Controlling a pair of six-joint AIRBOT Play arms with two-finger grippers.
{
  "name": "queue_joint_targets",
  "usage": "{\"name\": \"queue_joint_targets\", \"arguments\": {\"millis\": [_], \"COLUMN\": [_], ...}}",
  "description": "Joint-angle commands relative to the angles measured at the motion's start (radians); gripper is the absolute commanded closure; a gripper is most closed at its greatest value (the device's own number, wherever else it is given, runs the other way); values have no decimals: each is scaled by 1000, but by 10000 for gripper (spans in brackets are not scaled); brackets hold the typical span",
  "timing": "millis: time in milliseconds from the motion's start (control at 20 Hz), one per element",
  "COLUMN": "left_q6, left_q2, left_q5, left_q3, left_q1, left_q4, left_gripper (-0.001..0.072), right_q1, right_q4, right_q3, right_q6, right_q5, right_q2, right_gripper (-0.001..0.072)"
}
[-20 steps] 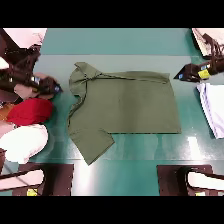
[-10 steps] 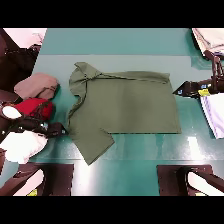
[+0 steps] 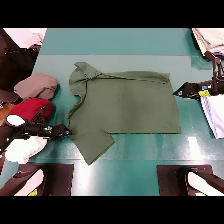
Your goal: Fold the shirts.
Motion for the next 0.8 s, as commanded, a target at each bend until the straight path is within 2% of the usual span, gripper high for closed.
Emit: {"name": "queue_joint_targets", "arguments": {"millis": [0, 50, 100, 150, 250, 400, 600, 750], "left_q6": [10, 9, 6, 6, 6, 7, 32, 32], "left_q2": [1, 1, 1, 1, 1, 4, 15, 15], "left_q5": [53, 58, 66, 83, 109, 60, -20, -29], "left_q3": [-27, -27, -27, -27, -19, 74, 224, 248], "left_q1": [-1, -1, -1, -1, 0, 0, 0, -1], "left_q4": [-33, -36, -39, -43, -93, -97, -91, -93], "left_gripper": [301, 303, 450, 678, 681, 683, 681, 681], "right_q1": [0, 0, 0, 0, 0, -47, -220, -383], "right_q4": [1, 2, 20, 45, 49, 32, -59, -106], "right_q3": [0, 0, 0, -1, -1, -23, -240, -419], "right_q6": [1, 1, 1, 1, 1, -4, -8, -28], "right_q5": [1, 1, 1, 0, 17, 79, 89, 74], "right_q2": [1, 1, 1, 1, 1, 5, 55, 53], "right_gripper": [262, 263, 262, 262, 262, 262, 261, 262]}}
